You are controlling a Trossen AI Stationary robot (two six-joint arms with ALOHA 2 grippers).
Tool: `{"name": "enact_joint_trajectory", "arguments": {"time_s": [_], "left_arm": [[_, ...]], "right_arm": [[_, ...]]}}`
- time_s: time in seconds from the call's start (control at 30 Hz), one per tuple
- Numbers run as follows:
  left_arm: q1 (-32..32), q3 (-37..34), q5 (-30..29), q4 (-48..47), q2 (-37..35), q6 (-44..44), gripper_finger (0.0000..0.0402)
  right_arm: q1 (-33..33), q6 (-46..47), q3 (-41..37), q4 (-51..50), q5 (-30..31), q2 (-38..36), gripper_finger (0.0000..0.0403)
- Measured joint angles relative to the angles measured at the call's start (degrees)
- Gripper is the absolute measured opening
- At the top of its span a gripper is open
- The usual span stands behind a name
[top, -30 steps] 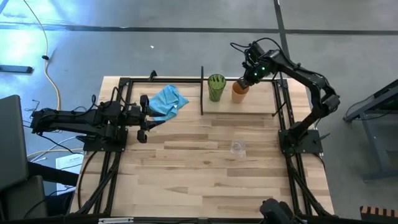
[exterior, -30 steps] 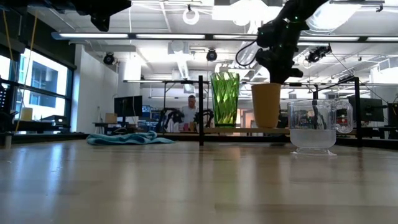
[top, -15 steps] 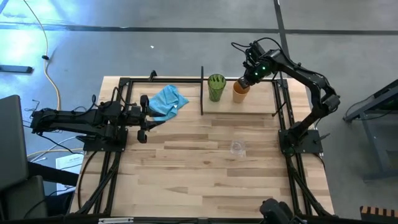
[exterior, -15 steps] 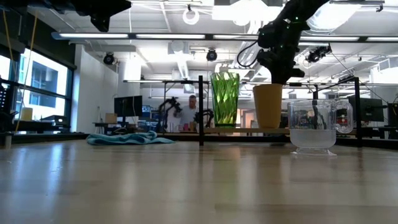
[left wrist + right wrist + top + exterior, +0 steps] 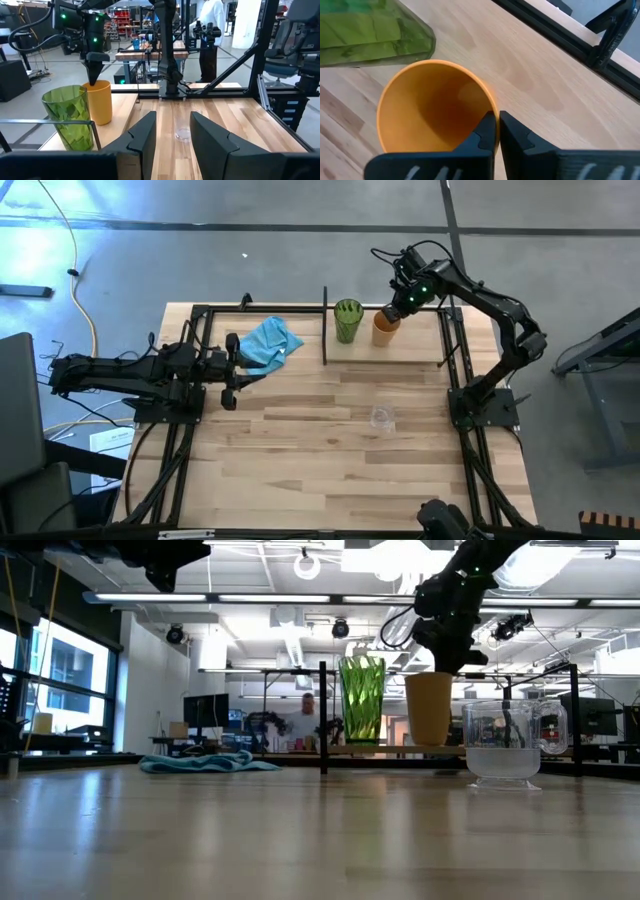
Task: Stack small to large cups/mugs on shelf
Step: Put the yellow cup on the shelf, then put the transparent mug on the shelf
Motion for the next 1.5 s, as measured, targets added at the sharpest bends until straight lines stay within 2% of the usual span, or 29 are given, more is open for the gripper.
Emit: {"name": "enact_joint_trajectory", "arguments": {"time_s": [0.37,0.7,1.5], "left_arm": [[0.01,0.00,0.01,-0.06,0.00,0.00,0.0108],[0.00,0.00,0.00,-0.11,0.00,-0.01,0.0108],[0.01,0.00,0.00,-1.28,-0.02,-0.02,0.0108]], "right_arm": [[0.00,-0.21,0.00,0.51,0.00,0.00,0.0002],[0.00,-0.18,0.00,0.57,0.00,0.00,0.0073],[0.00,-1.05,0.00,0.81,0.35,-0.29,0.0076]]}}
